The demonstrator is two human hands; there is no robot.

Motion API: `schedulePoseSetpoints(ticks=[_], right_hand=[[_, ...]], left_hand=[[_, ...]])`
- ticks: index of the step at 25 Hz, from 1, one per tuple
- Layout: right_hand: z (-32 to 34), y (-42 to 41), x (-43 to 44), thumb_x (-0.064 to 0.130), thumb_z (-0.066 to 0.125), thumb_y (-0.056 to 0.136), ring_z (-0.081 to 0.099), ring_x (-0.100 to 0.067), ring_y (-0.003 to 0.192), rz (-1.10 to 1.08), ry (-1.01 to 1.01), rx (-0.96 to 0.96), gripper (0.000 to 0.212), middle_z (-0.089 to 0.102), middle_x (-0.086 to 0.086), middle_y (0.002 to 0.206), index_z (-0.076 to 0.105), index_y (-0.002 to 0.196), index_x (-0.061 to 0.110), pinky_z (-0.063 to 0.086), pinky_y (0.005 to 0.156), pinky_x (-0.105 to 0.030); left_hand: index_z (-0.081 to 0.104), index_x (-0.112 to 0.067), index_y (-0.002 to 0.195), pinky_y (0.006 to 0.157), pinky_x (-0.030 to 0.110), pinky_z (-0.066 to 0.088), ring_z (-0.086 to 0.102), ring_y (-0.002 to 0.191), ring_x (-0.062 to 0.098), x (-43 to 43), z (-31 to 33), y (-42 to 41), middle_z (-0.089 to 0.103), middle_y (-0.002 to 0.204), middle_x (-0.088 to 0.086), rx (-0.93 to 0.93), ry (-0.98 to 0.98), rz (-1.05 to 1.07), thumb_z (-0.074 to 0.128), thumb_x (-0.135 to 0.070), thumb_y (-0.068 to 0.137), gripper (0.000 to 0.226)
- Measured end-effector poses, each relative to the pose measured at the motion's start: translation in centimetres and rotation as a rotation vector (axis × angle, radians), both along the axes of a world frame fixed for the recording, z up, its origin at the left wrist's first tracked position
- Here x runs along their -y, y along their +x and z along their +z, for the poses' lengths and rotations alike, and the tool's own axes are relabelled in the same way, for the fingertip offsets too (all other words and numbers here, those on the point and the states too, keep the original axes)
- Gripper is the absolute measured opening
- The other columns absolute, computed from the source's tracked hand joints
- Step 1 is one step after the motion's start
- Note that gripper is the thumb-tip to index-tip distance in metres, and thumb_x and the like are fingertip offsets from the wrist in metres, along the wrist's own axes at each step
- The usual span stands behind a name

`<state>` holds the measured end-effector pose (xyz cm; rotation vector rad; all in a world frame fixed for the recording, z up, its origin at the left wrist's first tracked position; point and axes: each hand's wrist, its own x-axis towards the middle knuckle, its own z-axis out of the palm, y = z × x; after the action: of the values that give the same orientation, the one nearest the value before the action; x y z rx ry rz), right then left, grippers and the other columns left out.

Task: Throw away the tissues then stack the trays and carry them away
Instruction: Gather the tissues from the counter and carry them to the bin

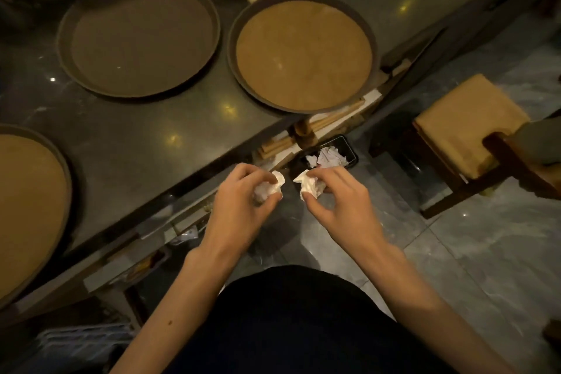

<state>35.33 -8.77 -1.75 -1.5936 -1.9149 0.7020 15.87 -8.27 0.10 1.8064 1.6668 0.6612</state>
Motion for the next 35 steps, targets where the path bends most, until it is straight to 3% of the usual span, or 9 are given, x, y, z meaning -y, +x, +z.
schedulePoseSetpoints(ticks=[5,12,19,22,25,32,35], right_hand=[[-0.4,12.1,6.6,0.021,0.07,0.089,0.059,-0.012,0.098,-0.041,0.052,0.0,0.029,0.061,0.001,0.108,0.066,0.117,0.014,0.049,0.083,-0.025],[-0.4,23.8,13.0,0.022,0.071,0.088,0.06,-0.013,0.092,-0.218,0.041,0.009,0.031,0.062,-0.001,0.109,0.066,0.118,0.015,0.055,0.077,-0.032],[-1.2,25.7,12.2,0.024,0.069,0.09,0.053,-0.005,0.091,-0.238,-0.04,0.004,0.031,0.059,0.004,0.106,0.065,0.119,0.017,0.05,0.078,-0.023],[-1.3,25.8,9.7,0.024,0.069,0.089,0.053,-0.006,0.094,-0.199,-0.074,0.072,0.029,0.059,0.005,0.107,0.064,0.118,0.019,0.05,0.08,-0.027],[-1.6,25.3,6.4,0.025,0.068,0.089,0.055,-0.008,0.093,-0.176,-0.115,0.101,0.028,0.059,0.004,0.106,0.064,0.117,0.02,0.051,0.079,-0.031],[-2.7,24.7,-0.1,0.025,0.067,0.09,0.053,-0.008,0.095,-0.061,-0.129,0.136,0.028,0.059,0.002,0.108,0.063,0.117,0.018,0.05,0.08,-0.03],[-4.5,25.4,-2.3,0.022,0.069,0.089,0.057,-0.014,0.094,0.01,-0.14,0.131,0.028,0.061,-0.002,0.108,0.064,0.115,0.015,0.053,0.079,-0.034]], left_hand=[[0.071,-0.021,0.103,0.08,0.021,0.048,0.053,0.095,0.007,4.4,0.2,12.3,0.056,0.109,-0.005,-0.082,0.051,-0.091,0.077,-0.026,0.081,0.024],[0.071,-0.02,0.102,0.077,0.002,0.036,0.047,0.091,0.002,8.2,1.7,23.8,0.051,0.105,-0.01,-0.09,0.03,-0.199,0.077,-0.025,0.081,0.023],[0.071,-0.018,0.105,0.076,-0.001,0.035,0.046,0.09,0.001,6.6,0.0,25.6,0.053,0.111,-0.006,-0.054,-0.034,-0.21,0.076,-0.023,0.082,0.024],[0.07,-0.02,0.105,0.076,0.0,0.036,0.049,0.09,-0.006,4.6,-1.7,25.7,0.053,0.109,-0.007,0.029,-0.045,-0.196,0.078,-0.022,0.08,0.026],[0.07,-0.021,0.105,0.076,0.001,0.038,0.05,0.092,-0.002,2.1,-3.2,25.3,0.053,0.109,-0.008,0.077,-0.097,-0.178,0.078,-0.023,0.08,0.026],[0.07,-0.02,0.109,0.078,0.001,0.036,0.045,0.097,0.0,-2.0,-5.5,23.7,0.05,0.113,-0.005,0.069,-0.12,-0.087,0.076,-0.025,0.082,0.028],[0.07,-0.021,0.111,0.078,0.007,0.039,0.048,0.099,0.005,-3.0,-6.7,24.3,0.052,0.113,-0.003,0.03,-0.14,-0.019,0.075,-0.028,0.083,0.03]])
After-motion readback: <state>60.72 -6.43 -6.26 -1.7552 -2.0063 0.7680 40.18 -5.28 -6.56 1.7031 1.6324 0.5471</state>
